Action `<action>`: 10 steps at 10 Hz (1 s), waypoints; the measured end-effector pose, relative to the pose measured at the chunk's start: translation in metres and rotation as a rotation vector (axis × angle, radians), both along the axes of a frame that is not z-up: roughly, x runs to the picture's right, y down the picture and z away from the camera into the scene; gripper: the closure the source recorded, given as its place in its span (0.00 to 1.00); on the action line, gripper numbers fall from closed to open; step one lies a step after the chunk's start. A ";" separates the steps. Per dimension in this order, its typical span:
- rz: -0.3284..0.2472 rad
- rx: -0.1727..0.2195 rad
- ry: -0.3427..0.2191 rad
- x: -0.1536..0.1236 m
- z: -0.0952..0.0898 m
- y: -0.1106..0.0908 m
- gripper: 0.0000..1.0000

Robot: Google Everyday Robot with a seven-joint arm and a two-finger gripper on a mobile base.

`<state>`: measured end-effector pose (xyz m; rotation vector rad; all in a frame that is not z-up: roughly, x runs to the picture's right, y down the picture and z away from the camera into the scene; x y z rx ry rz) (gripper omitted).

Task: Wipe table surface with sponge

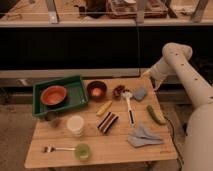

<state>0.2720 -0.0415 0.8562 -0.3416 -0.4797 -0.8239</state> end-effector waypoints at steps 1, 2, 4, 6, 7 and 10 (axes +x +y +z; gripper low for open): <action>-0.013 0.002 -0.019 0.000 0.003 -0.001 0.35; -0.023 0.003 -0.023 0.000 0.004 -0.001 0.35; -0.036 0.027 0.070 0.000 0.010 0.005 0.35; -0.024 0.083 0.125 -0.002 0.022 0.012 0.35; -0.012 0.100 0.134 0.004 0.023 0.012 0.35; 0.009 0.103 0.114 0.000 0.044 0.014 0.35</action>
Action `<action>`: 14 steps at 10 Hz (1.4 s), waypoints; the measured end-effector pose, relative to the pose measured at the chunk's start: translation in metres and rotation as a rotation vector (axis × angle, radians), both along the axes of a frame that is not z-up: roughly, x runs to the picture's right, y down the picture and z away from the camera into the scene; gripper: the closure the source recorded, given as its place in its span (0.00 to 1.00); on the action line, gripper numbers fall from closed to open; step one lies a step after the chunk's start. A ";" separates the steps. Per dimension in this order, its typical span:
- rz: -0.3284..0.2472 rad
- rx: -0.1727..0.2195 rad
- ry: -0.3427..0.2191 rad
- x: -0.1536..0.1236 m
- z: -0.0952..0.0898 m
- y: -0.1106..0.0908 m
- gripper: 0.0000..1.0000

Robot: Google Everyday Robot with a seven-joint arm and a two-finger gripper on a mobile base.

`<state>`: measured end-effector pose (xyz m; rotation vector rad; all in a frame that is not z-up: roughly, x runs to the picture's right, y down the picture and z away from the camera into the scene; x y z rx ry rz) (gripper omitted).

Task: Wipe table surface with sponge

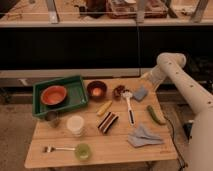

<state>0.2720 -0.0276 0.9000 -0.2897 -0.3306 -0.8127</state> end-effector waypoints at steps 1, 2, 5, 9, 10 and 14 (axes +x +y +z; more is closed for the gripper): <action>-0.004 -0.003 0.005 -0.001 0.007 0.000 0.35; -0.011 -0.010 0.012 -0.002 0.014 0.001 0.35; -0.034 -0.049 0.044 -0.003 0.037 0.007 0.35; -0.039 -0.108 0.078 0.004 0.064 0.024 0.35; -0.042 -0.124 0.083 0.003 0.068 0.029 0.35; -0.041 -0.167 0.088 0.003 0.073 0.040 0.35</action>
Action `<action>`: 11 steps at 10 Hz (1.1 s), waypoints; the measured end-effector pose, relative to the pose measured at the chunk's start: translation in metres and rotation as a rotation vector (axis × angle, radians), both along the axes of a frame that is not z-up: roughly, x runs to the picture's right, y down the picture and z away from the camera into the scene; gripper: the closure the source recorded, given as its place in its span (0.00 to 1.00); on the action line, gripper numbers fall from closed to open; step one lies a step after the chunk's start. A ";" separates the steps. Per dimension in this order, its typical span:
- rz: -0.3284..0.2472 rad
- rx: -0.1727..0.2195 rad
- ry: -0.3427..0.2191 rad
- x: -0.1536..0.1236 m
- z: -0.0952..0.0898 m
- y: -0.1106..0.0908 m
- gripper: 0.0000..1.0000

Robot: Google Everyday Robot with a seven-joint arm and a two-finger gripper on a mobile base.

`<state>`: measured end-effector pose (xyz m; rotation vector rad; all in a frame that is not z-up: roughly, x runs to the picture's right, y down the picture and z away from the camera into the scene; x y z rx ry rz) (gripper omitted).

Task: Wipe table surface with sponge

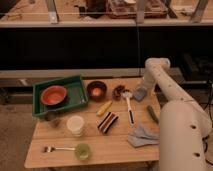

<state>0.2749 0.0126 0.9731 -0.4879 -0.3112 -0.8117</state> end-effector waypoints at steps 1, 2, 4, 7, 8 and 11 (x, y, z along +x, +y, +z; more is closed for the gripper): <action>-0.001 -0.003 -0.005 -0.003 0.000 0.000 0.35; -0.006 -0.009 -0.013 -0.007 0.001 0.001 0.35; -0.010 -0.019 -0.020 -0.010 0.003 0.004 0.35; -0.018 -0.044 -0.028 -0.017 0.011 0.014 0.35; -0.019 -0.050 -0.027 -0.018 0.012 0.016 0.36; -0.015 -0.055 -0.014 -0.013 0.012 0.017 0.62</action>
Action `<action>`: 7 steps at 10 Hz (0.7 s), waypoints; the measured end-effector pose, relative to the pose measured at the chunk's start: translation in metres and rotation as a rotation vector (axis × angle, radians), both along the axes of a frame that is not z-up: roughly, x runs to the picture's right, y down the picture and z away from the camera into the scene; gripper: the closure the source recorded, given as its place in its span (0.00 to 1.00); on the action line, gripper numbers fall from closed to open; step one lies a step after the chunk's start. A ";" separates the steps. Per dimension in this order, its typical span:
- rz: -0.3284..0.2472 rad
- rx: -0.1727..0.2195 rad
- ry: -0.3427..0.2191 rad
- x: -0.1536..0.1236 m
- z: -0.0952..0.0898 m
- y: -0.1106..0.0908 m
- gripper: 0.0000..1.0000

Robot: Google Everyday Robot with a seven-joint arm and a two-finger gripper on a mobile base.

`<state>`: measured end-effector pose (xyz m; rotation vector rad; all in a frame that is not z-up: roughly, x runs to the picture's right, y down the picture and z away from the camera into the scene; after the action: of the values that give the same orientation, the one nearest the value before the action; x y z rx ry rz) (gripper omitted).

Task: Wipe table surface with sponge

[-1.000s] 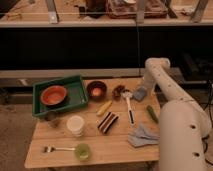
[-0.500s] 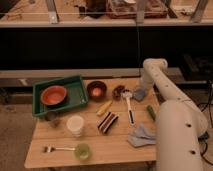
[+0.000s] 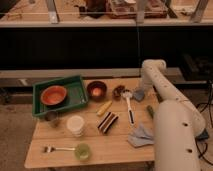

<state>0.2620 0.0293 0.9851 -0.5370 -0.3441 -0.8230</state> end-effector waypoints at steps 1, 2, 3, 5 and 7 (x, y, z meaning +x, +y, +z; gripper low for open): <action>0.000 0.000 0.005 0.000 -0.001 -0.001 0.74; -0.003 0.000 0.008 -0.001 -0.002 -0.002 0.83; -0.005 0.003 0.007 -0.003 -0.002 -0.003 0.91; -0.007 0.025 -0.009 -0.007 -0.010 -0.008 0.98; -0.002 0.037 -0.048 -0.021 -0.017 -0.008 0.98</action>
<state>0.2406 0.0216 0.9682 -0.4838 -0.3713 -0.8433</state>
